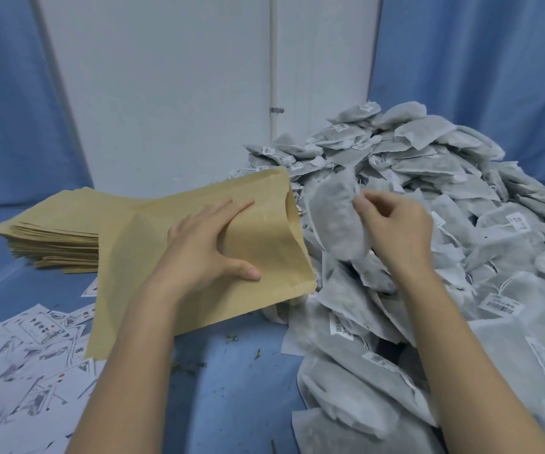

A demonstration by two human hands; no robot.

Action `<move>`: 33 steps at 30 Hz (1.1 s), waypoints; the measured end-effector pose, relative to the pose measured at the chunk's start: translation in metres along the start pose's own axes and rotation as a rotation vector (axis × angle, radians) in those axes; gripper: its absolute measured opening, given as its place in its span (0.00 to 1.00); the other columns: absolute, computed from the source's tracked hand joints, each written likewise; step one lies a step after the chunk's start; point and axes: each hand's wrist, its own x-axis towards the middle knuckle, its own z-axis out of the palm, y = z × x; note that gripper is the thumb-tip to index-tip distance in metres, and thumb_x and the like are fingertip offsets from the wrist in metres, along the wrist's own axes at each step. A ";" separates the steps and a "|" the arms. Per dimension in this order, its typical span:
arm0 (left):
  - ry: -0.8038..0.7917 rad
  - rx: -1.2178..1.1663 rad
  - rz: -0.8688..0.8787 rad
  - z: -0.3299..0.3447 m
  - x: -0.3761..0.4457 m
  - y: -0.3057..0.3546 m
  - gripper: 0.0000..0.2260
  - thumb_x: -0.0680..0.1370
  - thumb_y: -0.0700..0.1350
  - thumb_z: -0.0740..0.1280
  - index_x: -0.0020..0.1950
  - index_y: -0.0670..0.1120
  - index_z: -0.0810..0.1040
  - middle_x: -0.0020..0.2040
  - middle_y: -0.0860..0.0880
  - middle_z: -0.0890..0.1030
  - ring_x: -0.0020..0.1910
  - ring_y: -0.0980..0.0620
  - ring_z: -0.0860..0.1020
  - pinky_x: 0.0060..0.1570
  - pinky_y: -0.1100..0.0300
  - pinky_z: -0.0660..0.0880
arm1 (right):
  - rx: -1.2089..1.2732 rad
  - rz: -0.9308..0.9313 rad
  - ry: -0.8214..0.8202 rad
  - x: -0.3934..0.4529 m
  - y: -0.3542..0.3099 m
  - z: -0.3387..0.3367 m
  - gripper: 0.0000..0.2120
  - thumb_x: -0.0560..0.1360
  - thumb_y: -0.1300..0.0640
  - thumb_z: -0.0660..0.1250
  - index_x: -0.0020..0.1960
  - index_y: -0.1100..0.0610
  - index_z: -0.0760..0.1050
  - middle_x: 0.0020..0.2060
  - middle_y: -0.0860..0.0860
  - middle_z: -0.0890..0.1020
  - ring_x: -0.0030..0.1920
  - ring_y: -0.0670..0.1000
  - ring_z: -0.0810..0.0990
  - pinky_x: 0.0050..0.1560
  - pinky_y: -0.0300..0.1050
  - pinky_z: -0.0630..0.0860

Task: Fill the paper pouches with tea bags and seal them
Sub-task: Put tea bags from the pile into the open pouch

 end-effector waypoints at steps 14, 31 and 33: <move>0.066 0.027 -0.010 0.003 -0.001 -0.003 0.45 0.55 0.56 0.80 0.70 0.66 0.64 0.73 0.59 0.63 0.70 0.59 0.58 0.65 0.59 0.48 | 0.431 0.164 -0.491 -0.022 -0.007 0.015 0.26 0.64 0.68 0.75 0.57 0.53 0.72 0.25 0.48 0.77 0.31 0.51 0.83 0.40 0.45 0.82; -0.133 0.056 0.202 0.011 0.002 0.039 0.41 0.61 0.56 0.77 0.71 0.64 0.64 0.71 0.61 0.66 0.71 0.56 0.61 0.71 0.54 0.51 | -0.420 -0.077 -0.758 -0.024 -0.041 0.043 0.12 0.78 0.69 0.56 0.60 0.62 0.69 0.55 0.59 0.75 0.55 0.54 0.75 0.52 0.33 0.71; -0.118 0.022 0.157 0.007 0.003 0.036 0.39 0.61 0.56 0.77 0.70 0.63 0.65 0.69 0.61 0.68 0.69 0.55 0.64 0.71 0.50 0.56 | -0.396 -0.055 -0.718 -0.014 -0.049 0.020 0.08 0.76 0.71 0.53 0.41 0.64 0.67 0.39 0.67 0.70 0.41 0.60 0.71 0.37 0.31 0.69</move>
